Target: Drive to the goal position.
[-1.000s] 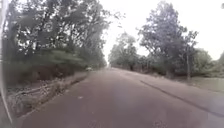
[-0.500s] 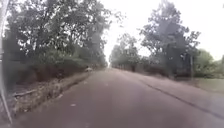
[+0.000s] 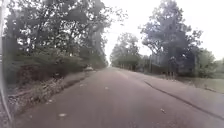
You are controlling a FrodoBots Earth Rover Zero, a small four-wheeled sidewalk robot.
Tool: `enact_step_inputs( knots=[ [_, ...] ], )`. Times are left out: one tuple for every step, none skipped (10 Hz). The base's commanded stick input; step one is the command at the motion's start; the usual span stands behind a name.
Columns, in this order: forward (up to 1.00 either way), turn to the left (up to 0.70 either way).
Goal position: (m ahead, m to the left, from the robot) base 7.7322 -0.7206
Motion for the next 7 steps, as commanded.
enact_step_inputs(
  knots=[
    [0.70,0.35],
    [0.70,0.35],
    [0.70,0.35],
    [0.70,0.34],
    [0.70,0.04],
    [0.70,0.00],
    [0.70,0.00]
  ],
)
